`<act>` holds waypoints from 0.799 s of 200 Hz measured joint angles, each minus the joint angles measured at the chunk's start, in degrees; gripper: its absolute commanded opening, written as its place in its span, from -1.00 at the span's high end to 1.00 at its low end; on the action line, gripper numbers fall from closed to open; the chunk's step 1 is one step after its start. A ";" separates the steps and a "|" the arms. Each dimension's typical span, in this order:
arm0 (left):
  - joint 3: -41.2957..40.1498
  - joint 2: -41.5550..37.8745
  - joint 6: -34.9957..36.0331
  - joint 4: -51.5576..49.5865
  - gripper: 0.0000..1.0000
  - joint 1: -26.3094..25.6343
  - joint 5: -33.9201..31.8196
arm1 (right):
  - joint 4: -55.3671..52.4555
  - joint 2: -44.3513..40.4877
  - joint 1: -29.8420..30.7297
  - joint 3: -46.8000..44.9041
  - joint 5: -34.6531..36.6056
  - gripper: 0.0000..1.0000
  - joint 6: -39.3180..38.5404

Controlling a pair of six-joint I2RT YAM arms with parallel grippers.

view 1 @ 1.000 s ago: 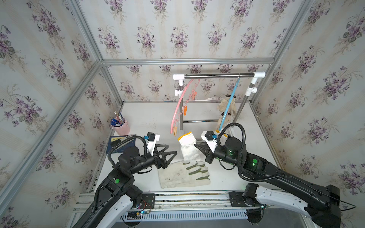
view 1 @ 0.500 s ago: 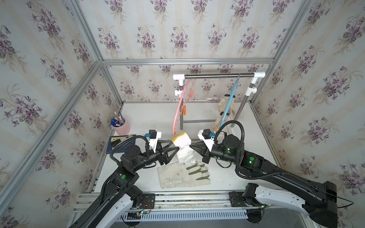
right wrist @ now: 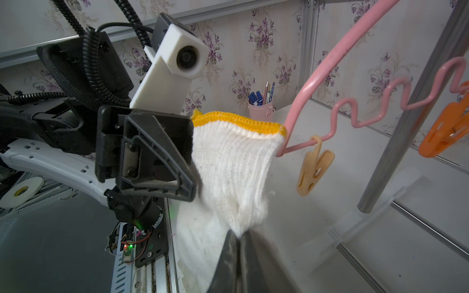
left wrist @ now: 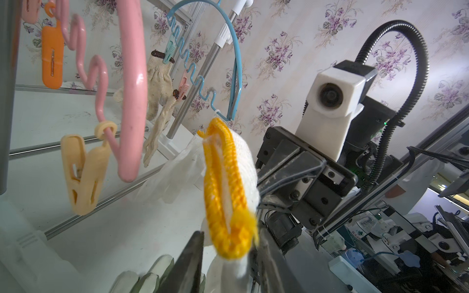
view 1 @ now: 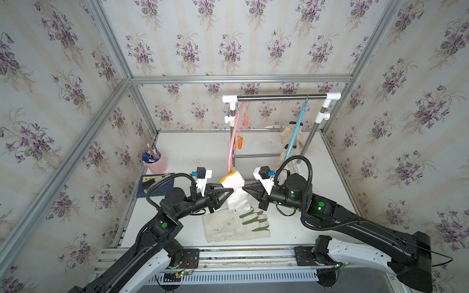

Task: Clip the gloves onto a hanger to dry
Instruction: Pick up the glove from the center of the board.

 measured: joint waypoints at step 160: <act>-2.08 -2.14 -1.09 0.15 1.00 -1.29 -7.13 | -0.24 0.13 0.00 -0.63 0.85 0.35 0.44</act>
